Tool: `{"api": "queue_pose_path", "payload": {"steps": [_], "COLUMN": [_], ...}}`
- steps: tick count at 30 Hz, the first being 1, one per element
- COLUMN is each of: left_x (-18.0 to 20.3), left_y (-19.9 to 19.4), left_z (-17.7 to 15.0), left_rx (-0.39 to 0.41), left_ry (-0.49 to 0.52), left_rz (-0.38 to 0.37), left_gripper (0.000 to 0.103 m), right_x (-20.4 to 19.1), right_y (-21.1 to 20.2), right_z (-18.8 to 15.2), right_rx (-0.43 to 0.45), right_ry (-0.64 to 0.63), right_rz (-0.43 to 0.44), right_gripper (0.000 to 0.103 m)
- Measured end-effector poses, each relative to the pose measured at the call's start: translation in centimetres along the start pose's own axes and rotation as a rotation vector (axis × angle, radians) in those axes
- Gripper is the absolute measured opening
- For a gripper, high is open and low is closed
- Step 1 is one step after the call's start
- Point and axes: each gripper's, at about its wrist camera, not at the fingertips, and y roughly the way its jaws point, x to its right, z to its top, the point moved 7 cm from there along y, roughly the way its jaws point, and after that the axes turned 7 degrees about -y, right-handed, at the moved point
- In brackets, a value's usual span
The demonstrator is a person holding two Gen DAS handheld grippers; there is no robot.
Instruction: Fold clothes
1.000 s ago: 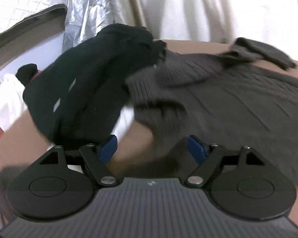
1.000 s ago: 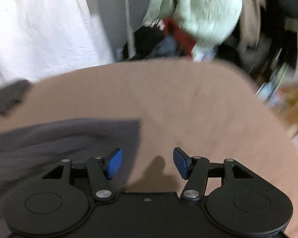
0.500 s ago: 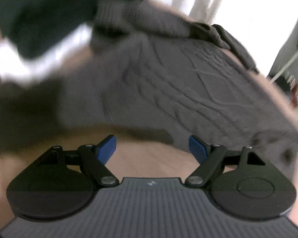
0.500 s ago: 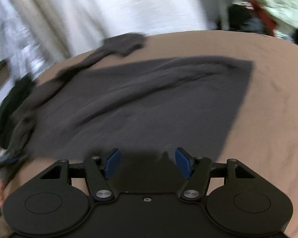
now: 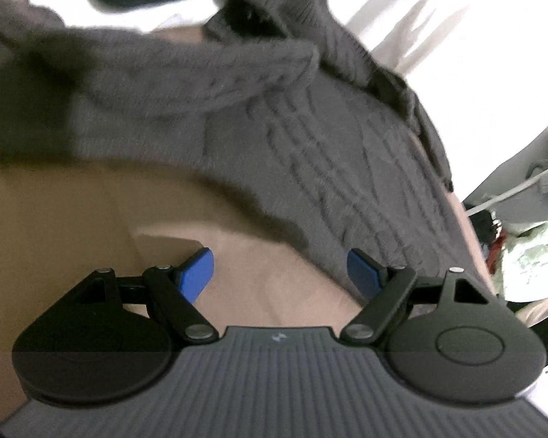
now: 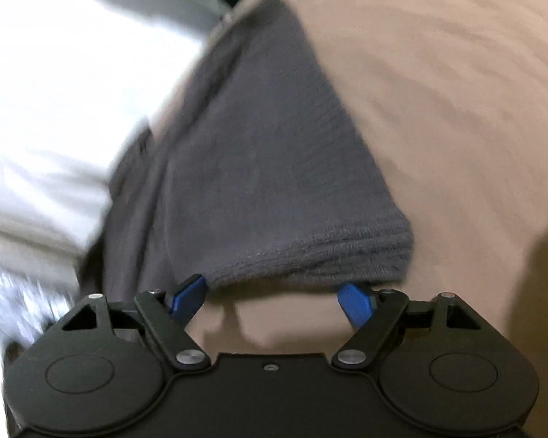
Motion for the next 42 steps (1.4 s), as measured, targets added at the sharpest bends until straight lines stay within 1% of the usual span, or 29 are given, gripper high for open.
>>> {"api": "queue_pose_path", "payload": {"steps": [2, 3, 4, 5, 6, 7, 9, 11, 12, 15, 16, 17, 18, 19, 20, 21, 22, 23, 25, 27, 28, 29, 30, 32, 36, 38, 39, 42], "left_x": [-0.2, -0.3, -0.4, -0.6, -0.5, -0.4, -0.2, 0.3, 0.3, -0.8, -1.1, -1.5, -1.8, -2.2, -2.2, -2.1, -1.7, -1.3, -0.9, -1.3, -1.7, -2.1, -2.7, -4.6, -9.6, -11.5, -12.1, -14.5], "left_y": [0.0, 0.1, 0.2, 0.3, 0.2, -0.2, -2.1, -3.5, -4.0, -4.3, -4.5, -4.7, -4.9, -5.1, -5.5, -5.9, -6.5, -7.1, -9.4, -12.0, -13.3, -14.6, -15.3, -16.3, -17.4, -17.9, -18.2, -20.2], "left_z": [0.5, 0.6, 0.6, 0.6, 0.5, 0.4, 0.1, 0.2, 0.3, 0.7, 0.9, 1.1, 1.3, 1.6, 2.0, 2.5, 2.9, 3.3, 4.7, 6.5, 7.4, 8.2, 8.9, 10.2, 11.9, 12.8, 13.1, 14.5], "left_rx": [0.023, 0.03, 0.025, 0.021, 0.022, 0.031, 0.083, 0.08, 0.078, 0.088, 0.091, 0.095, 0.098, 0.097, 0.091, 0.084, 0.08, 0.078, 0.131, 0.237, 0.284, 0.328, 0.341, 0.345, 0.332, 0.335, 0.346, 0.421], "left_ry": [0.001, 0.0, -0.001, 0.0, 0.011, 0.038, 0.112, 0.139, 0.149, 0.232, 0.26, 0.288, 0.311, 0.292, 0.264, 0.238, 0.231, 0.224, 0.224, 0.212, 0.212, 0.211, 0.211, 0.183, 0.026, -0.033, -0.043, -0.083], "left_rz": [0.005, 0.009, 0.013, 0.018, 0.03, 0.066, 0.169, 0.172, 0.191, 0.369, 0.428, 0.487, 0.541, 0.535, 0.504, 0.472, 0.432, 0.395, 0.363, 0.401, 0.425, 0.449, 0.467, 0.507, 0.569, 0.584, 0.595, 0.658], "left_gripper": [0.08, 0.08, 0.08, 0.08, 0.076, 0.073, 0.072, 0.072, 0.072, 0.073, 0.073, 0.073, 0.073, 0.073, 0.073, 0.073, 0.073, 0.074, 0.075, 0.077, 0.079, 0.085, 0.088, 0.088, 0.088, 0.088, 0.088, 0.088], "right_x": [-0.3, -0.5, -0.9, -1.5, -2.1, -2.3, -2.5, -2.7, -2.8, -3.2, -1.8, 0.1, 0.4, 0.3, 0.2, 0.0, -0.1, -0.2, -0.5, -0.7, -0.9, -1.0, -1.1, -1.4, -2.4, -3.2, -3.7, -5.6], "right_y": [0.6, 0.9, 1.0, 1.1, 1.2, 0.4, -1.7, -3.8, -4.8, -7.9, -6.3, -4.6, -4.4, -4.5, -4.7, -4.8, -5.0, -5.2, -5.5, -5.9, -6.0, -6.2, -6.4, -6.8, -4.5, -3.6, -3.3, -2.8], "right_z": [1.2, 1.8, 2.9, 4.0, 5.2, 6.3, 8.5, 10.7, 11.8, 15.2, 14.9, 14.1, 14.0, 14.0, 14.0, 14.0, 14.0, 14.1, 14.1, 14.1, 14.1, 14.1, 14.1, 14.1, 12.7, 12.0, 11.4, 8.6], "right_rx": [0.05, 0.071, 0.083, 0.094, 0.104, 0.119, 0.154, 0.189, 0.206, 0.259, 0.138, 0.01, 0.0, 0.019, 0.039, 0.058, 0.077, 0.096, 0.134, 0.172, 0.191, 0.21, 0.229, 0.267, 0.178, 0.148, 0.141, 0.092], "right_ry": [-0.065, -0.102, -0.158, -0.22, -0.282, -0.319, -0.38, -0.44, -0.471, -0.562, -0.614, -0.634, -0.64, -0.646, -0.651, -0.657, -0.662, -0.667, -0.678, -0.688, -0.693, -0.698, -0.703, -0.712, -0.684, -0.739, -0.779, -0.908], "right_rz": [-0.063, -0.099, -0.136, -0.173, -0.21, -0.229, -0.256, -0.282, -0.296, -0.336, -0.38, -0.422, -0.423, -0.415, -0.406, -0.397, -0.388, -0.38, -0.362, -0.344, -0.335, -0.326, -0.317, -0.299, -0.157, -0.112, -0.097, -0.037], "right_gripper": [0.083, 0.077, 0.066, 0.027, 0.017, 0.017, 0.015, 0.014, 0.013, 0.013, 0.013, 0.014, 0.014, 0.014, 0.016, 0.03, 0.036, 0.038, 0.044, 0.065, 0.068, 0.07, 0.07, 0.07, 0.07, 0.07, 0.07, 0.07]}}
